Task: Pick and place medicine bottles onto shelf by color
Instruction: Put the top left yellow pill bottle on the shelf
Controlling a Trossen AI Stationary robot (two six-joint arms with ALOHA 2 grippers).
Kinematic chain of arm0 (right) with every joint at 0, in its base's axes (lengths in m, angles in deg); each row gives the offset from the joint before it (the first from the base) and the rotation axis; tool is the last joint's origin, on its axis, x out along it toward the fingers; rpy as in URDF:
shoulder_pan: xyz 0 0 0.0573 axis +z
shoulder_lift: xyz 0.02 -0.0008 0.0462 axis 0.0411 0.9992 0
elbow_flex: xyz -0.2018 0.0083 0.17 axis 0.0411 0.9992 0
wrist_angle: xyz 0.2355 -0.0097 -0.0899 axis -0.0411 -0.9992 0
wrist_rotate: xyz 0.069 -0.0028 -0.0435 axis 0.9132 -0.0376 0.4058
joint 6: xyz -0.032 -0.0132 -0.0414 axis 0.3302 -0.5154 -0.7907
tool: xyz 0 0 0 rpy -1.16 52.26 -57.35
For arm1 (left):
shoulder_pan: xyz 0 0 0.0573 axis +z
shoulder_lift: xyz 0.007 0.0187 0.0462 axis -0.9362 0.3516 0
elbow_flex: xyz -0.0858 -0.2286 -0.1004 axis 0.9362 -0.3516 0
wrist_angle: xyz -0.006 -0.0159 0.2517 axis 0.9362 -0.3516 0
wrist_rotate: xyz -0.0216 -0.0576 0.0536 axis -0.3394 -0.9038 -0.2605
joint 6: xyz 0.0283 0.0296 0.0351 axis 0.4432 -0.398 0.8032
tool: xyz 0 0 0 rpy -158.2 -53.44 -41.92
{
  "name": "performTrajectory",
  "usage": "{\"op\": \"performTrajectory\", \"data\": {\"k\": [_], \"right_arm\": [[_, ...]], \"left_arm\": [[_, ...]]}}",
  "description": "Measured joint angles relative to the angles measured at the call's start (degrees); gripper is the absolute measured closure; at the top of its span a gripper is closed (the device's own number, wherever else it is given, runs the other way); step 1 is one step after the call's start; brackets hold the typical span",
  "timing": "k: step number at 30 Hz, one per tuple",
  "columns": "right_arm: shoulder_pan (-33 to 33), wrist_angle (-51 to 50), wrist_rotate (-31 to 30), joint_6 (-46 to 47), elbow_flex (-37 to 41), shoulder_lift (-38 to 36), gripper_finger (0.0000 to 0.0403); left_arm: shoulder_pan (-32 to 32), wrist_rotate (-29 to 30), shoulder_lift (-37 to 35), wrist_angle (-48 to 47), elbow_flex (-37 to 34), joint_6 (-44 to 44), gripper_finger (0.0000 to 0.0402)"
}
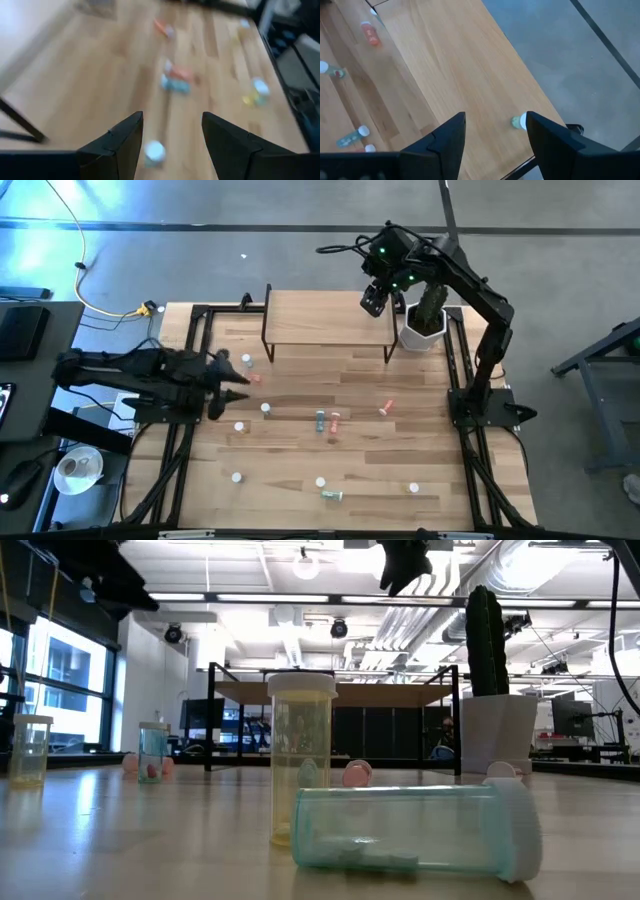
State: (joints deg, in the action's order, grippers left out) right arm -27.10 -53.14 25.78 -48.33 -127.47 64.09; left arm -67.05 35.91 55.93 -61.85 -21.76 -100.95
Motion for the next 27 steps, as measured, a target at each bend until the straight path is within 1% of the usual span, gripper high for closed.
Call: {"op": "performTrajectory", "data": {"k": [2,4,8,13,16,21,27], "right_arm": [[0.0,-0.01,0.0,-0.17,0.0,0.0,0.0203],[-0.01,-0.02,0.0,-0.37,0.0,0.0,0.0203],[-0.15,-0.02,0.0,-0.51,0.0,0.01,0.0203],[-0.15,0.01,0.0,-0.95,0.0,0.02,0.0203],[-0.15,0.34,0.0,-0.96,0.02,0.02,0.0203],[-0.15,1.09,0.0,-0.94,0.02,0.02,0.0203],[-0.15,2.51,0.0,-0.94,0.02,0.07,0.0203]], "left_arm": [[-0.68,-2.88,2.22,-1.79,-0.02,-1.52,0.0206],[-1.82,-4.43,4.29,-3.46,-0.02,-3.66,0.0206],[-5.13,-4.71,7.22,-6.95,-0.04,-8.22,0.0206],[-9.77,-4.63,9.21,-7.63,-0.04,-12.66,0.0206],[-12.6,-3.73,10.03,-9.11,-0.04,-15.08,0.0206],[-16.87,-0.13,11.37,-9.9,-0.04,-18.28,0.0206],[-20.81,2.44,14.65,-11.01,-0.07,-22.2,0.0206]]}}
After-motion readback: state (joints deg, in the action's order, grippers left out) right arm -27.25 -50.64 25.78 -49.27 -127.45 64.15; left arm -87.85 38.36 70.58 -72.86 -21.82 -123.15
